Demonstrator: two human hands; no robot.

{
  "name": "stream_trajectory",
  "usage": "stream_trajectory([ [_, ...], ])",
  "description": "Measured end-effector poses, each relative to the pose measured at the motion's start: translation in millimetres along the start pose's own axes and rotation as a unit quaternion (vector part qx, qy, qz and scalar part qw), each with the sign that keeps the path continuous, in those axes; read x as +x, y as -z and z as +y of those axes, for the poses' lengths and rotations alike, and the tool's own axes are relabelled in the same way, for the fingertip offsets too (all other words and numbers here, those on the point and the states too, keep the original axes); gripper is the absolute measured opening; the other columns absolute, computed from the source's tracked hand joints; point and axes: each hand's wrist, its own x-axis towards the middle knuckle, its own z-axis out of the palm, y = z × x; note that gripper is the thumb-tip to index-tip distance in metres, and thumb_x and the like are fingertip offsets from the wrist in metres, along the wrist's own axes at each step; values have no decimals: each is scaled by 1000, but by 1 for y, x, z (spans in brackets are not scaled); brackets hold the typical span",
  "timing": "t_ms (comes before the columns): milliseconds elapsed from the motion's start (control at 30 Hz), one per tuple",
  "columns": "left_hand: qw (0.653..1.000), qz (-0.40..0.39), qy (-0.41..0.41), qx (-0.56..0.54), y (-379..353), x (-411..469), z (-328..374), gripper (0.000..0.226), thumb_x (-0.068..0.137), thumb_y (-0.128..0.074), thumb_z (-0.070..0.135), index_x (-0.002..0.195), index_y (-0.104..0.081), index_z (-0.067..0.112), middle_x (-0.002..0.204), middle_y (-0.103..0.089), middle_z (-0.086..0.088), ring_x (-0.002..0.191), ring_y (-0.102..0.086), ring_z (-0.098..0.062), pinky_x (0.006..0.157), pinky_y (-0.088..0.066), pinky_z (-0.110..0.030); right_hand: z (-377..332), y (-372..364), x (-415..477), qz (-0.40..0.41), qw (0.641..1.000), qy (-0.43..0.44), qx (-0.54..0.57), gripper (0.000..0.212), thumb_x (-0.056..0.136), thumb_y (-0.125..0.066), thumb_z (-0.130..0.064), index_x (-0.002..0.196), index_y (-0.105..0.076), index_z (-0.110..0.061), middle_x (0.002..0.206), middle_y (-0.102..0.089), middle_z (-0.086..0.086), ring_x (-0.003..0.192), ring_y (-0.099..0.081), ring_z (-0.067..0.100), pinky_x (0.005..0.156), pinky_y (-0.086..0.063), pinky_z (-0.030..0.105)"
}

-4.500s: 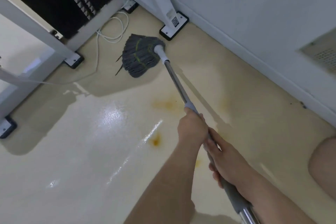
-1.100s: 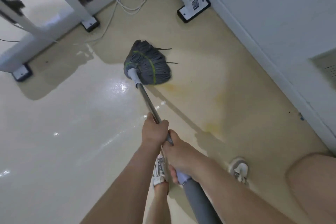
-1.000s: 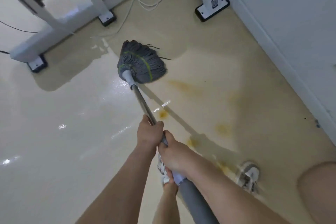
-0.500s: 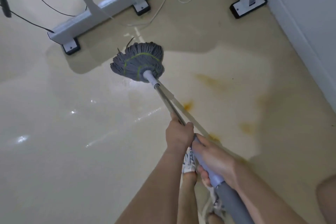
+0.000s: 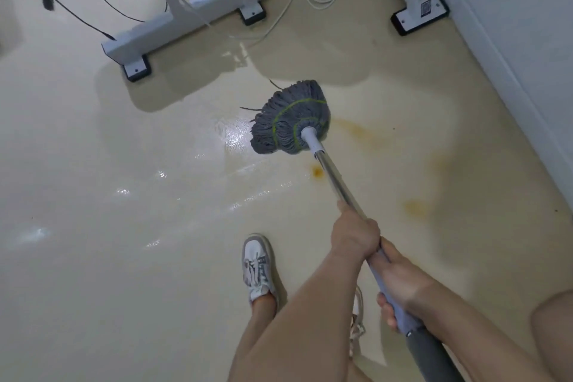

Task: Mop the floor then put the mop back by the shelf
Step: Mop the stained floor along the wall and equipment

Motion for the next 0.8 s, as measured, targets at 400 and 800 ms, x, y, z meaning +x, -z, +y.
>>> stream_trajectory([
  [400,975,120,7,-187,210,47,-87,33,87,-47,15,116,-45,-1,102,-59,-15,106,-60,-37,92,-52,-43,-96,-205,2,-123,980,26,-153,22,101,-33,-34,121,-42,-33,66,-34,7,43,-32,16,36,-30,15],
  [800,902,246,95,-342,372,57,-229,14,89,-45,12,101,-46,6,89,-56,-11,69,-54,-24,61,-49,-32,-117,-411,15,-196,853,122,-468,47,98,-31,-20,143,-27,-34,64,-49,8,37,-42,17,30,-31,10],
])
